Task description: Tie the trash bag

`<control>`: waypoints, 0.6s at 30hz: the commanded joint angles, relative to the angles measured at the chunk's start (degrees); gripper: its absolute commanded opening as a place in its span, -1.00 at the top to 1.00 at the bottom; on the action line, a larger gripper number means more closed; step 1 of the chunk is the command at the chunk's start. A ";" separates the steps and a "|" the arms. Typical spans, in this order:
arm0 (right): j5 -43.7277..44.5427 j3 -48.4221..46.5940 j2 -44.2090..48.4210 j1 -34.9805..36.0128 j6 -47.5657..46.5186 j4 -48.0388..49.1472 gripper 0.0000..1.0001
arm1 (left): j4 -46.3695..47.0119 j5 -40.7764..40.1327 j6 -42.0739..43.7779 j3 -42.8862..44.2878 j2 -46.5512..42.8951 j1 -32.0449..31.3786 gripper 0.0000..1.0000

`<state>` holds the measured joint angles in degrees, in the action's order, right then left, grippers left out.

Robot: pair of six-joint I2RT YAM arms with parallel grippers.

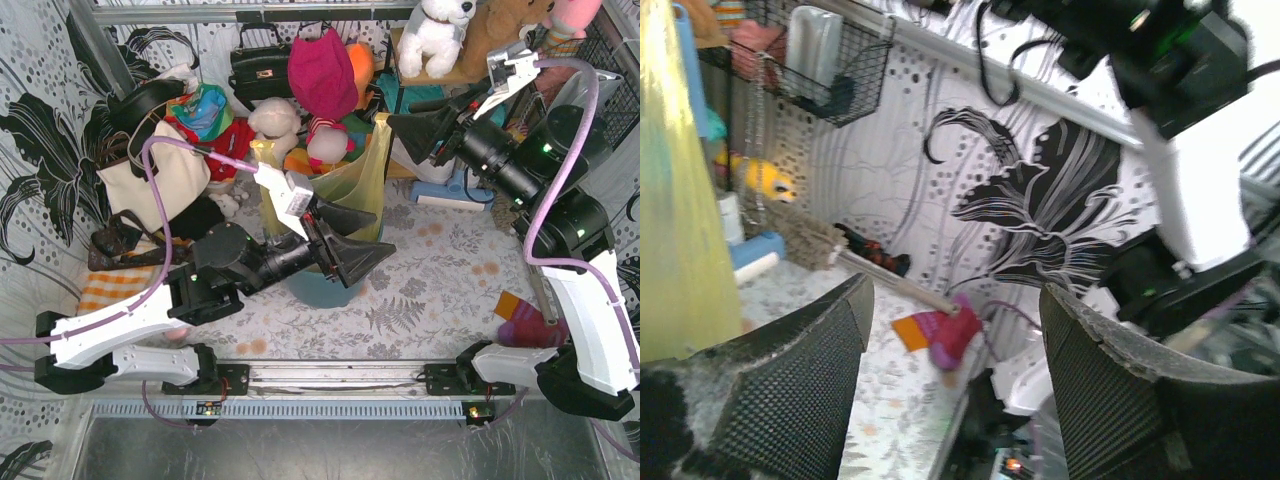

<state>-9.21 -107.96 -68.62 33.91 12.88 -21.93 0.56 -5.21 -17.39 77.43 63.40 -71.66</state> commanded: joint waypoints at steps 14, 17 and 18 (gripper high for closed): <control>-10.21 -16.23 -9.80 0.15 -26.05 -14.91 -0.05 | 13.12 -1.72 11.76 -5.37 0.44 -0.33 -0.58; -10.54 -16.98 -10.58 0.11 -26.37 -15.48 0.04 | 13.45 -2.04 11.72 -5.87 -0.02 -0.35 -0.59; -10.52 -16.93 -10.57 0.14 -26.41 -15.31 0.07 | 13.30 -2.08 11.82 -5.88 -0.03 -0.33 -0.59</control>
<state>-18.50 -122.67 -79.11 33.91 -11.09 -36.45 9.93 -7.07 -7.14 70.61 64.53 -71.66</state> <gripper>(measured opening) 0.486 0.792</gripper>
